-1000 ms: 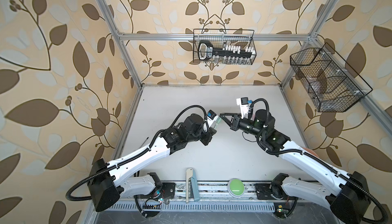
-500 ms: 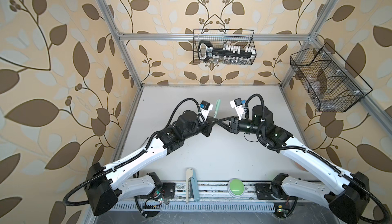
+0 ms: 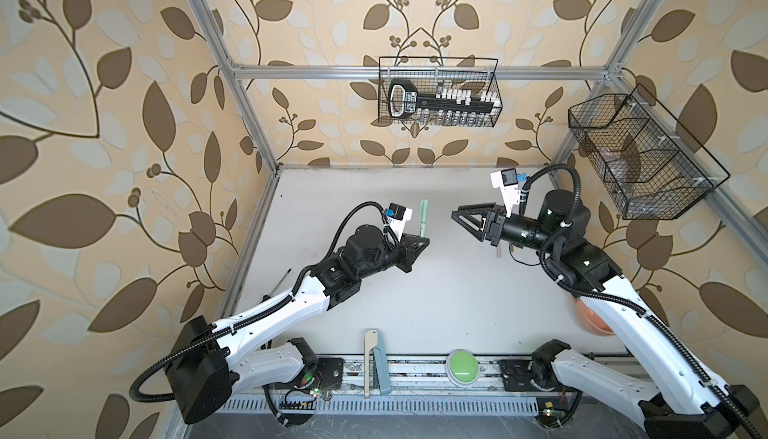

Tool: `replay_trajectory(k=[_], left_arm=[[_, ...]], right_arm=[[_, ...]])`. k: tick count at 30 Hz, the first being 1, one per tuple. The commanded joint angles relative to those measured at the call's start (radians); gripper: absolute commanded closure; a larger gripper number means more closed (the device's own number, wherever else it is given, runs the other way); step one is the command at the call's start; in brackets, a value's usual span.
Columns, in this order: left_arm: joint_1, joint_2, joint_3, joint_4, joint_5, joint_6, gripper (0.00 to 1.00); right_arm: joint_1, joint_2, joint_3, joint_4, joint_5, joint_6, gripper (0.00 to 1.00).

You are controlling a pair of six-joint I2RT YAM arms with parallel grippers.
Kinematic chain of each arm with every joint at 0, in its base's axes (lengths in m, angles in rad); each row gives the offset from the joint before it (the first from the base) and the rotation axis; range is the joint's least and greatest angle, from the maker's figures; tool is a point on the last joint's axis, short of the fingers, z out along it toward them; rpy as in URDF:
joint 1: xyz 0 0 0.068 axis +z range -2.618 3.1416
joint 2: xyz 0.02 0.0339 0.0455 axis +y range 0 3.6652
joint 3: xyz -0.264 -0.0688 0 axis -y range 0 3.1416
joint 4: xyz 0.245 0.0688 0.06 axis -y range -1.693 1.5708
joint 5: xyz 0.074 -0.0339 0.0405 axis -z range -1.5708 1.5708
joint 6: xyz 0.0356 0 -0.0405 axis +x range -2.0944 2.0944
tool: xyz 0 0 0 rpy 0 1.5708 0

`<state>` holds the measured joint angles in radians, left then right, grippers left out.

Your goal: Insert the pens into the pen caps

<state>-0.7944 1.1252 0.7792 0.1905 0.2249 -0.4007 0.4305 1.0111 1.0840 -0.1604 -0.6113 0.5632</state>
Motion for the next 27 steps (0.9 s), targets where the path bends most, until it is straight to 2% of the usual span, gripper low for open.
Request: replay_trajectory(k=[1, 9, 14, 27], left_arm=[[-0.029, -0.017, 0.009, 0.085, 0.07, -0.018, 1.0], [-0.064, -0.018, 0.02, 0.077, 0.07, -0.005, 1.0], [-0.074, -0.021, 0.025, 0.073, 0.068, 0.002, 1.0], [-0.077, -0.029, 0.064, 0.052, 0.042, 0.049, 1.0]], right_arm=[[0.009, 0.054, 0.032, 0.017, -0.028, -0.025, 0.46], [0.046, 0.13, 0.035, 0.047, -0.021, -0.035, 0.45], [0.05, 0.142, 0.034, 0.041, -0.009, -0.04, 0.52], [0.073, 0.152, -0.05, 0.069, -0.045, -0.016, 0.89]])
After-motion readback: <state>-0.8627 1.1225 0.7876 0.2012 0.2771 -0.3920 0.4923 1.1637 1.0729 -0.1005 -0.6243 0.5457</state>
